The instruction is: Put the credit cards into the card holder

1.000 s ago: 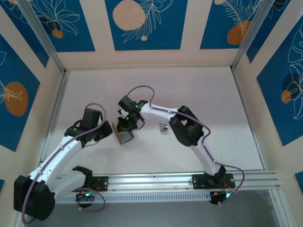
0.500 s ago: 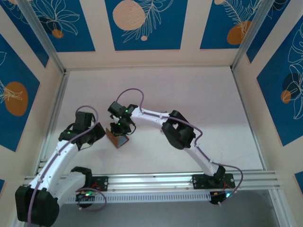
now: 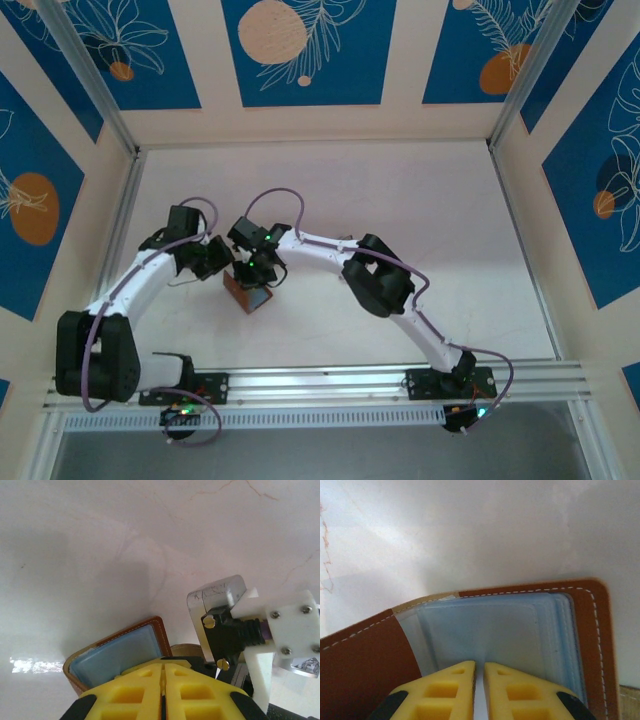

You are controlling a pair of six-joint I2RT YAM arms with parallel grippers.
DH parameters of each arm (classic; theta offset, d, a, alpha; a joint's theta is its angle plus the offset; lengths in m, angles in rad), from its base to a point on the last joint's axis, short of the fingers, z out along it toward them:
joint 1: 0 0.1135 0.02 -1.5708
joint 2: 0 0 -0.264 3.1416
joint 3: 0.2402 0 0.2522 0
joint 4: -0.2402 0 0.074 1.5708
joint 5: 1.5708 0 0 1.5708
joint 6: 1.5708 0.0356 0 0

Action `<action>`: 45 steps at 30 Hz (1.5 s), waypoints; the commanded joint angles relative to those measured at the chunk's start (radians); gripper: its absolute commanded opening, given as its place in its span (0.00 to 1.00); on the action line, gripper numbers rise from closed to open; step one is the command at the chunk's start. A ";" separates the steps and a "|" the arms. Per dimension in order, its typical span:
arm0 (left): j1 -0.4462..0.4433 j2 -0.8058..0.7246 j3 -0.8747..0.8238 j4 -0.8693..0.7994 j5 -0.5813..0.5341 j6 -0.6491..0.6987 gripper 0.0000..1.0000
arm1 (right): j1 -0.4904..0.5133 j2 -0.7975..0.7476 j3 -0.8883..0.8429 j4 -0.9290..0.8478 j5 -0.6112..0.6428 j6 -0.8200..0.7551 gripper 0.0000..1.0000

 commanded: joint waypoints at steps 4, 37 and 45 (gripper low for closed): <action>0.013 0.052 0.016 -0.013 0.064 0.059 0.09 | 0.010 0.015 -0.042 -0.050 0.031 -0.021 0.15; -0.045 -0.120 -0.136 -0.275 -0.087 0.040 0.00 | -0.078 0.004 -0.140 0.014 -0.025 0.058 0.15; -0.131 -0.017 -0.154 -0.231 -0.133 0.027 0.00 | -0.102 -0.016 -0.154 0.002 0.009 0.075 0.15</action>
